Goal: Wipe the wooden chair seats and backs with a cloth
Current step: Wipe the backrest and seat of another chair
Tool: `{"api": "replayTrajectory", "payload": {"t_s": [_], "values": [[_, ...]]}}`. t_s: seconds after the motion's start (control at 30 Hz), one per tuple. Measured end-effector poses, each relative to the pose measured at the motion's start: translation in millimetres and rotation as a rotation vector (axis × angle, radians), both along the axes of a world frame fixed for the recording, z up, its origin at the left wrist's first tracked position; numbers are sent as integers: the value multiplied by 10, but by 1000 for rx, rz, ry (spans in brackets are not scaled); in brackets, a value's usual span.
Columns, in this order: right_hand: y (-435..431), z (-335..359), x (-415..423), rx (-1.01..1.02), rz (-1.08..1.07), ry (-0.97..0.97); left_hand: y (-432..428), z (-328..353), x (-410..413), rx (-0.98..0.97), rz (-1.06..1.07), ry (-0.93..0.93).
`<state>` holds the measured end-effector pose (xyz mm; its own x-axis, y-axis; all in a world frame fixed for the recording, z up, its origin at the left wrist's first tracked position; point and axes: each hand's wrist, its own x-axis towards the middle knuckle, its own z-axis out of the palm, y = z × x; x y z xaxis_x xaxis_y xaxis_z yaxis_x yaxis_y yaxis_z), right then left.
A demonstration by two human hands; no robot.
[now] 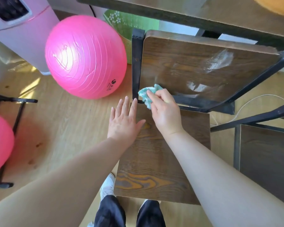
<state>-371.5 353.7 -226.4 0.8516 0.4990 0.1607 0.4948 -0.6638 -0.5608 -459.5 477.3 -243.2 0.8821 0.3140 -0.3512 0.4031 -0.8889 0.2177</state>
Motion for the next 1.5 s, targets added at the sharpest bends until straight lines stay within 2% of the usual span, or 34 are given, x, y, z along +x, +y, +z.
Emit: {"api": "replayTrajectory", "payload": {"t_s": [0.13, 0.27, 0.37, 0.53, 0.67, 0.87, 1.07, 1.4, 1.5], "values": [[23, 464, 59, 114, 15, -238, 19, 226, 21, 35, -18, -13], [150, 926, 308, 260, -77, -422, 90, 399, 79, 61, -27, -60], [247, 1094, 465, 288, -106, -468, 176, 481, 173, 70, -20, -119], [276, 984, 493, 195, -83, -504, 318, 632, 336, 35, 48, -217], [299, 807, 388, 197, -95, -447, 409, 694, 411, 46, 57, -252], [443, 631, 327, 256, -256, -348, 483, 552, 400, 39, 30, -207], [512, 292, 236, 273, -256, -305, 569, 256, 278, 3, 31, -149], [556, -379, -1, 211, -399, -74, 643, -58, 64, -17, 37, -62], [546, -449, 7, 139, -455, 25, 631, -60, 37, -27, 28, -45]]}}
